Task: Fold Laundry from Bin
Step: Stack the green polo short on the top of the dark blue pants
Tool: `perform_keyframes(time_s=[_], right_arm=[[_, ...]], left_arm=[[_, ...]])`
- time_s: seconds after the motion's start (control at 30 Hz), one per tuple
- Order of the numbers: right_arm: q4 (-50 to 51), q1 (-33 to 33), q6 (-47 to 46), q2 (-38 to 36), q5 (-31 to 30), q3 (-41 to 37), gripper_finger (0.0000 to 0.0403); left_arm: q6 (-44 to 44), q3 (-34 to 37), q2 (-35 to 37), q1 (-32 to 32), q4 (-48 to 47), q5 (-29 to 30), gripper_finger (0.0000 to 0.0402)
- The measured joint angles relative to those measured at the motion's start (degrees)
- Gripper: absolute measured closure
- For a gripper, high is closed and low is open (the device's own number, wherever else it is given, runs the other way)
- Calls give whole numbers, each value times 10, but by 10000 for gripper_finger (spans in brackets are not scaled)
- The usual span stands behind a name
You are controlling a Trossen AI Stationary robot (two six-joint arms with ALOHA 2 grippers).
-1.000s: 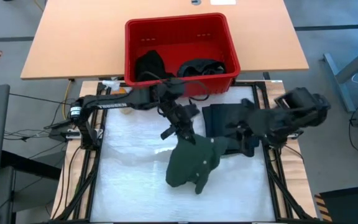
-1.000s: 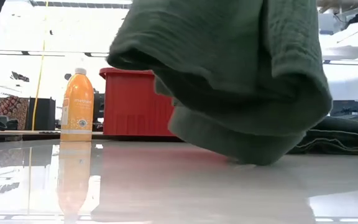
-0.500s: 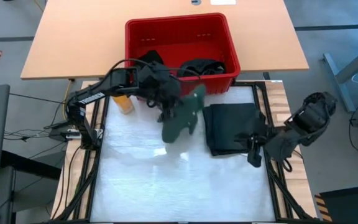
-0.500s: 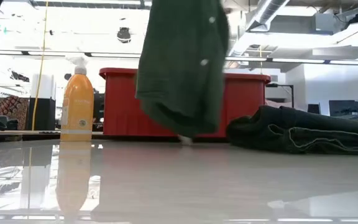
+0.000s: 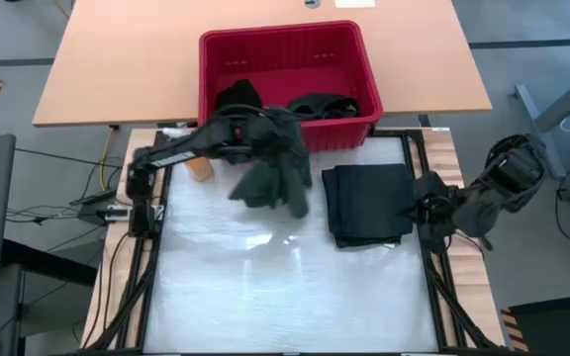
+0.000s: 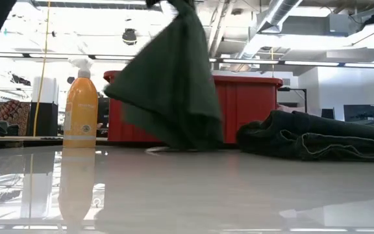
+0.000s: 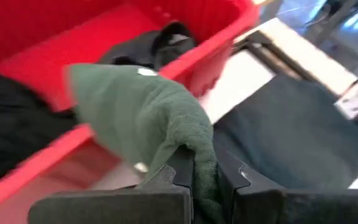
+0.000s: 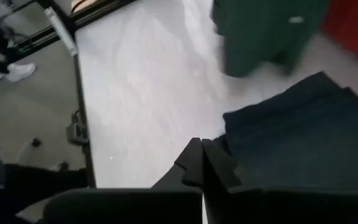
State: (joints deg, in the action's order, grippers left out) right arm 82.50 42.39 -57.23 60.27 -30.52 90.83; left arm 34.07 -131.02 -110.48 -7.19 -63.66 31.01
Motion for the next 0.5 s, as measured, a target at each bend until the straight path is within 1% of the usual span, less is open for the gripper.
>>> perform_keyframes(time_s=[0.1, 0.2, 0.3, 0.4, 0.5], right_arm=[[5, 0, 10, -15, 22, 0, 366], [17, 0, 28, -28, 45, 0, 356], [34, 0, 37, -44, 61, 0, 361], [47, 0, 36, -59, 65, 0, 373], [54, 0, 22, -78, 65, 0, 384]], left_arm=[[4, 0, -41, 8, 79, -26, 397], [1, 0, -85, 10, 154, -80, 398], [13, 0, -130, 5, 220, -130, 398], [33, 1, -168, 4, 300, -166, 399], [54, 1, -197, 7, 407, -179, 399]])
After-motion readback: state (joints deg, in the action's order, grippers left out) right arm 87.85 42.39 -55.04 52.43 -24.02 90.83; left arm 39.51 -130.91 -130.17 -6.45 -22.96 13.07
